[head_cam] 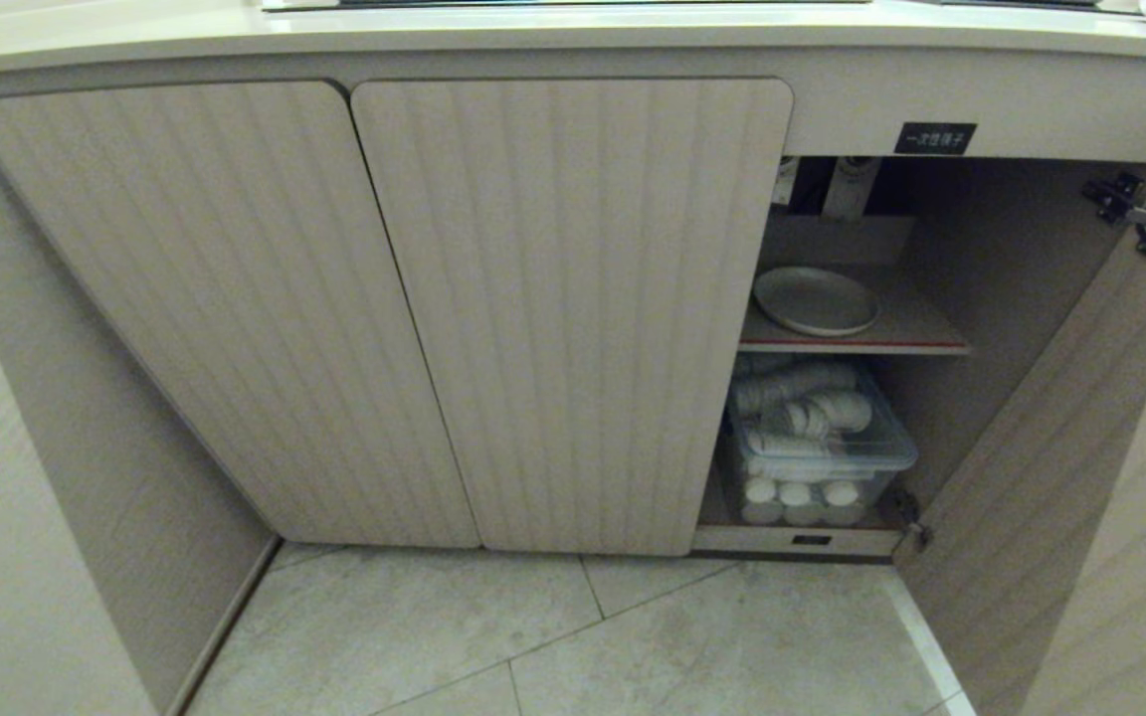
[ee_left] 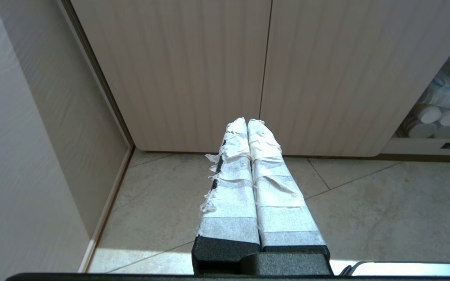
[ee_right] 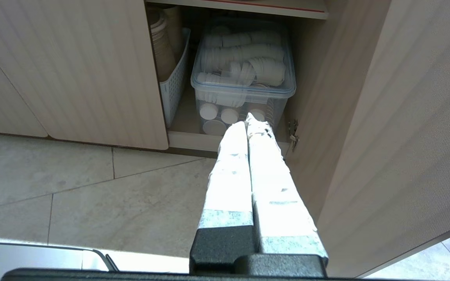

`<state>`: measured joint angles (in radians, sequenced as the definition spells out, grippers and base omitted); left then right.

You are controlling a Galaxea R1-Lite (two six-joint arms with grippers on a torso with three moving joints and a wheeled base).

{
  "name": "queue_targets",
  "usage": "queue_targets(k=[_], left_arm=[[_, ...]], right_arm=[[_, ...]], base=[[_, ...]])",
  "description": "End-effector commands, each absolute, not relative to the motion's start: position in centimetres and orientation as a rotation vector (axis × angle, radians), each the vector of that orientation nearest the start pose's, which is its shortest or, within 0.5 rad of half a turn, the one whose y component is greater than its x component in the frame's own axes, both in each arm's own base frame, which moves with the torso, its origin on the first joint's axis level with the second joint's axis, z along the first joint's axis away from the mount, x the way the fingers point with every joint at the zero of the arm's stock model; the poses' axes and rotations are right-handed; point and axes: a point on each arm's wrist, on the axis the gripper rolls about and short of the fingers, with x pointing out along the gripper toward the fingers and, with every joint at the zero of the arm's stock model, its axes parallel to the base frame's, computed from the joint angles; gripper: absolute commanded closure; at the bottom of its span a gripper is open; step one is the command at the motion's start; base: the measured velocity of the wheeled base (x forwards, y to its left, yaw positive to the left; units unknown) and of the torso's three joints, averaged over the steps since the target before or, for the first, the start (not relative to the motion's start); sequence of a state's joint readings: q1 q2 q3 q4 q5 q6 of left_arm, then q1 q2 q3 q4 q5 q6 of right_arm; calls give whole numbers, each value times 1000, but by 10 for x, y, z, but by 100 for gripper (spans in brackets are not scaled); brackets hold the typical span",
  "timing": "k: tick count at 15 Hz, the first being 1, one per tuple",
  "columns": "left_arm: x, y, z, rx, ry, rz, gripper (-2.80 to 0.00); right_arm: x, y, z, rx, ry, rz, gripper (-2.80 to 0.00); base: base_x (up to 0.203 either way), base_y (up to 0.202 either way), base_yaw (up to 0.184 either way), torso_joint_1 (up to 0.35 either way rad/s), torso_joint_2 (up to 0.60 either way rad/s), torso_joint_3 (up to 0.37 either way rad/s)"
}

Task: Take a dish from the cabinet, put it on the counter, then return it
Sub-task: Close the cabinet door

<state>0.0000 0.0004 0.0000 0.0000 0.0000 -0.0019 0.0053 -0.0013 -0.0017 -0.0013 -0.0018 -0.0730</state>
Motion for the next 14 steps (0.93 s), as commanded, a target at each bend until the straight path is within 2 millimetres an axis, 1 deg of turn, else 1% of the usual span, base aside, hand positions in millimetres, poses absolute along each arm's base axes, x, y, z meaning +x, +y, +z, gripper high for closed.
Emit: queue_targets(k=[1, 14], left_arm=[[-23, 0, 75, -3, 0, 0, 0], [-23, 0, 75, -3, 0, 0, 0]], right_arm=[[-23, 0, 76, -74, -2, 5, 0], [-23, 0, 76, -74, -3, 4, 0]], base=[[0, 0, 0, 0, 0, 0], [0, 0, 0, 0, 0, 0]])
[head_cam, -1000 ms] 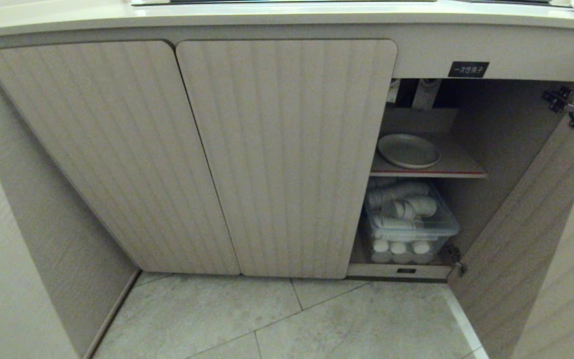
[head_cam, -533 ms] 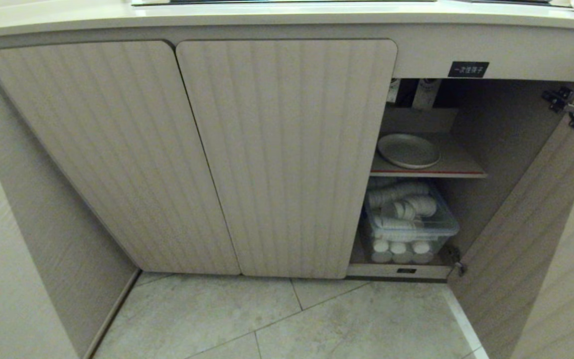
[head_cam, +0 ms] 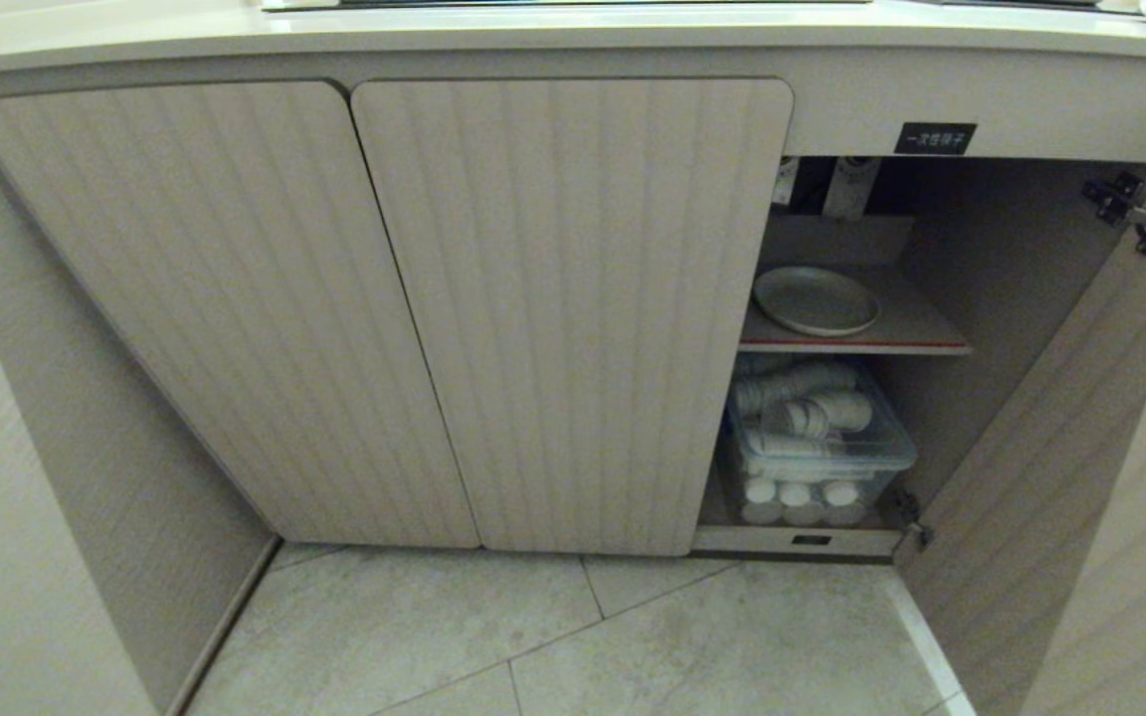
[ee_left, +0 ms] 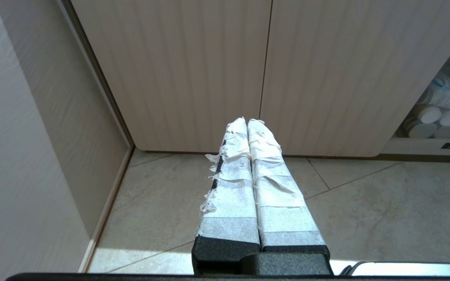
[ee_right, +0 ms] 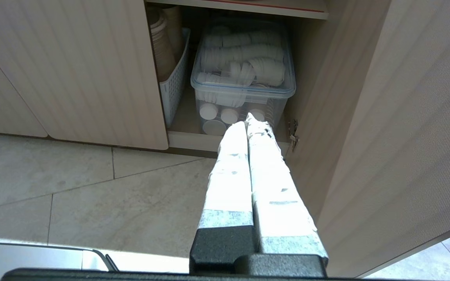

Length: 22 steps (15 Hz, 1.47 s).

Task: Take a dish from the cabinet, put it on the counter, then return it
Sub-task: Close the cabinet door

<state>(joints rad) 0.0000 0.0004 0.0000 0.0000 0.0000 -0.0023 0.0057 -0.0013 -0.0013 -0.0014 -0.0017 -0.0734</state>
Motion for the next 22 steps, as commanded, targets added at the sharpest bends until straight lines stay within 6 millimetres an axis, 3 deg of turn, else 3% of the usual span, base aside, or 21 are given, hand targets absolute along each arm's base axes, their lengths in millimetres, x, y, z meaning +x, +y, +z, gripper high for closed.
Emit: queue_targets(k=[1, 12, 22], left_arm=[[-23, 0, 75, -3, 0, 0, 0], [-23, 0, 75, -3, 0, 0, 0], [-23, 0, 75, -3, 0, 0, 0]], right_arm=[[-23, 0, 76, -74, -3, 4, 0], [-23, 0, 76, -74, -3, 4, 0], [-23, 0, 76, -74, -2, 5, 0]], base=[[0, 0, 0, 0, 0, 0], [0, -7, 0, 0, 0, 0], [0, -192, -1, 2, 2, 3]])
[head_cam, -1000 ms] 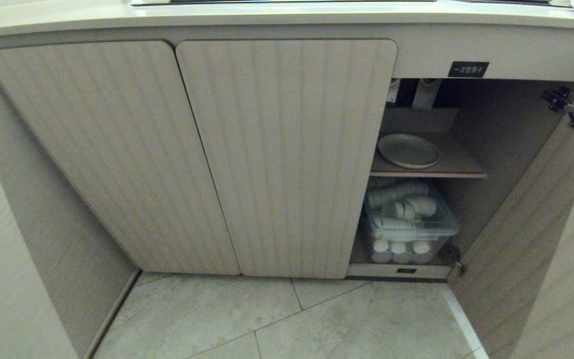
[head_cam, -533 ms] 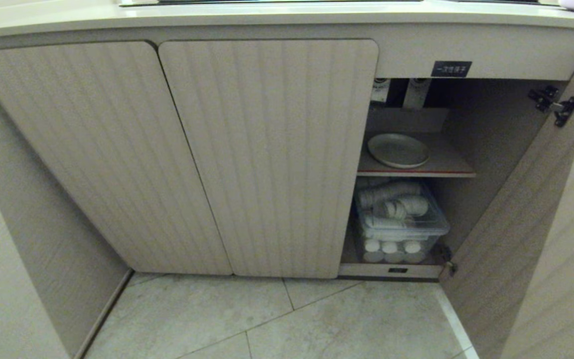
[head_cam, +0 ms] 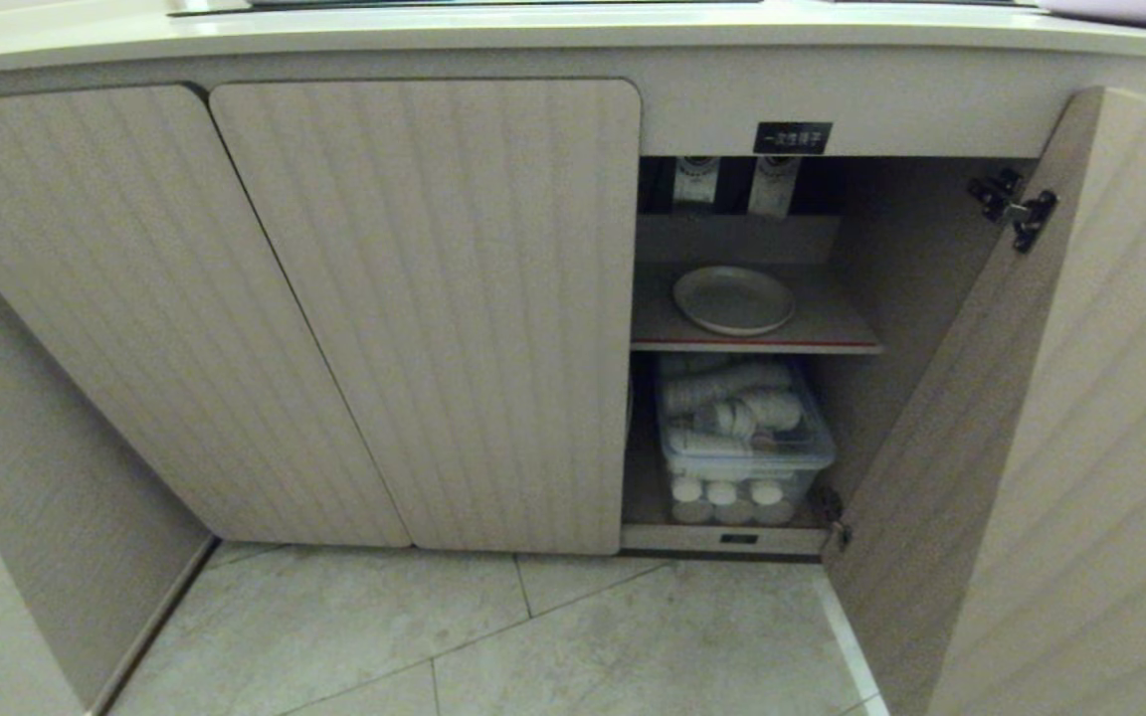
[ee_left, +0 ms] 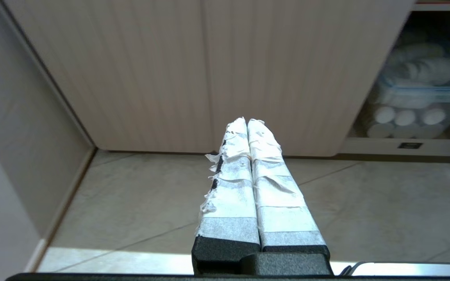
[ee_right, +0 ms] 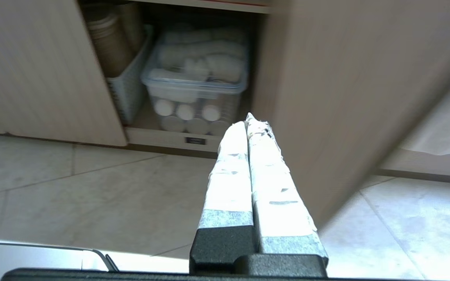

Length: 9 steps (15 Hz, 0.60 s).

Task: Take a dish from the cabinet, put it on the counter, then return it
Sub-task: Close the cabinet door

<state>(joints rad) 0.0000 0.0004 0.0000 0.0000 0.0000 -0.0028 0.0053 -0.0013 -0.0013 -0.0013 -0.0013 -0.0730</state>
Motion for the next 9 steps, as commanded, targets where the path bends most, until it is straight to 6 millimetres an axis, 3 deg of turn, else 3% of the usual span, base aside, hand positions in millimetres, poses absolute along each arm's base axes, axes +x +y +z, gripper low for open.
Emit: queue_targets(k=[1, 6, 9], left_arm=[[-23, 0, 75, -3, 0, 0, 0], [-23, 0, 75, -2, 0, 0, 0], [-23, 0, 75, -2, 0, 0, 0]], right_arm=[[-23, 0, 76, -74, -2, 5, 0], [-23, 0, 76, -74, -3, 4, 0], [-23, 0, 76, -74, -3, 5, 0]], base=[[0, -195, 0, -1, 6, 2], [0, -183, 2, 2, 3, 5], [0, -29, 0, 2, 0, 1]])
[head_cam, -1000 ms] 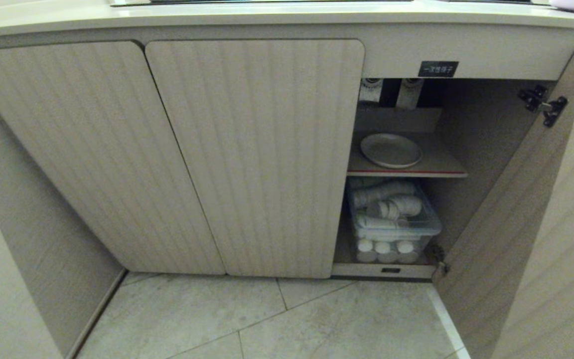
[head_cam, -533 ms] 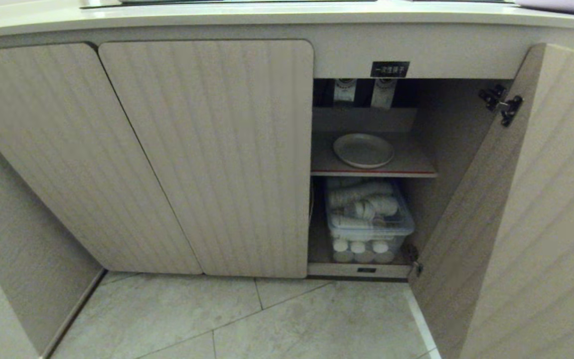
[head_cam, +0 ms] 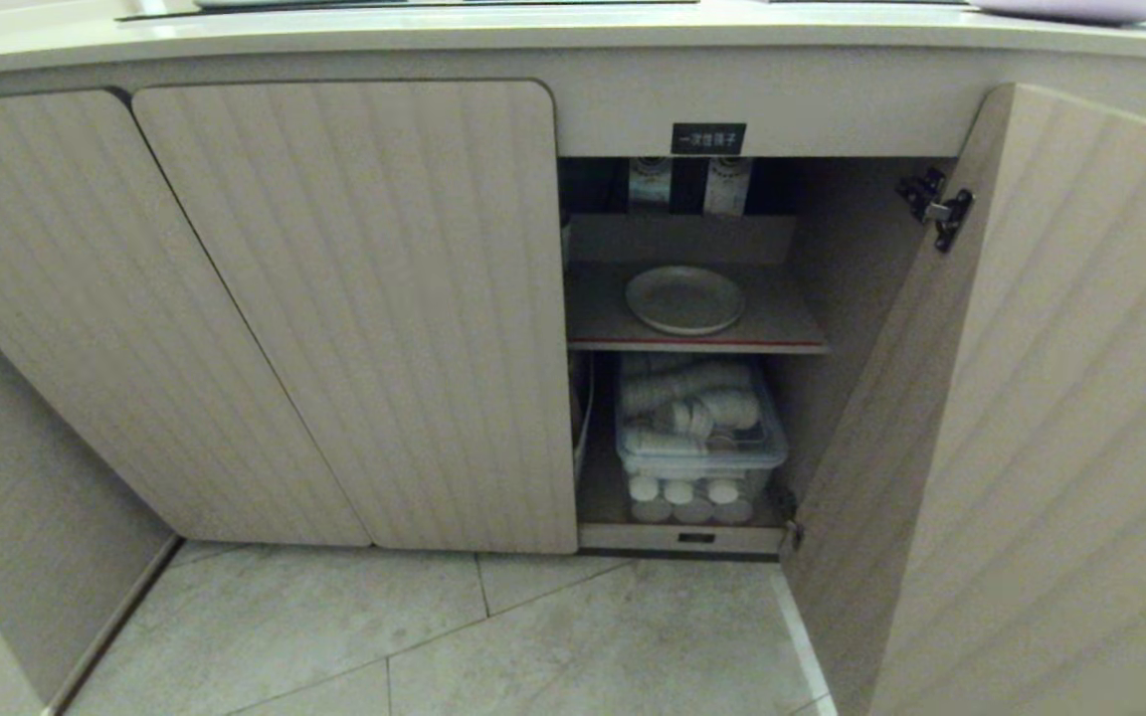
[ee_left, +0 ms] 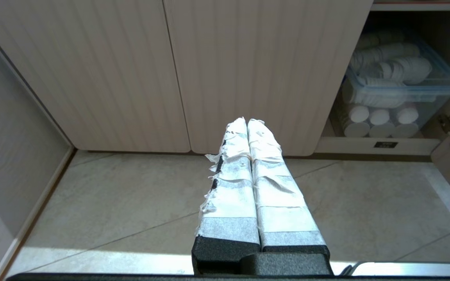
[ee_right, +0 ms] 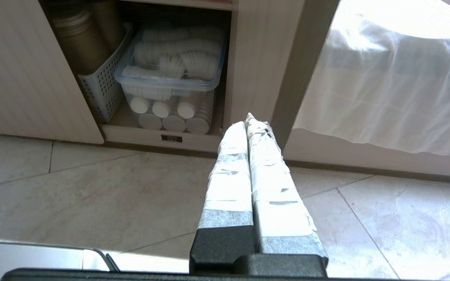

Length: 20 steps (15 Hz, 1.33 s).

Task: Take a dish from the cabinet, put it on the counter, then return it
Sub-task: Close the cabinet door

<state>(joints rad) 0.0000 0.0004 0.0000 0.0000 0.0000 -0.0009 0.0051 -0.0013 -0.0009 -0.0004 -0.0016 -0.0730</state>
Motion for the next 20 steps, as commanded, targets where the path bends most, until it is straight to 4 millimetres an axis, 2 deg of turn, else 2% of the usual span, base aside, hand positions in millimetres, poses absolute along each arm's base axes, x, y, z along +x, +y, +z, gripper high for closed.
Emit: queue_targets(k=[1, 20], left_arm=[[-23, 0, 75, -2, 0, 0, 0], [-23, 0, 75, -2, 0, 0, 0]], right_arm=[[-23, 0, 76, -74, -3, 4, 0], [-23, 0, 76, -81, 0, 17, 0]], base=[[0, 0, 0, 0, 0, 0], [0, 0, 0, 0, 0, 0]])
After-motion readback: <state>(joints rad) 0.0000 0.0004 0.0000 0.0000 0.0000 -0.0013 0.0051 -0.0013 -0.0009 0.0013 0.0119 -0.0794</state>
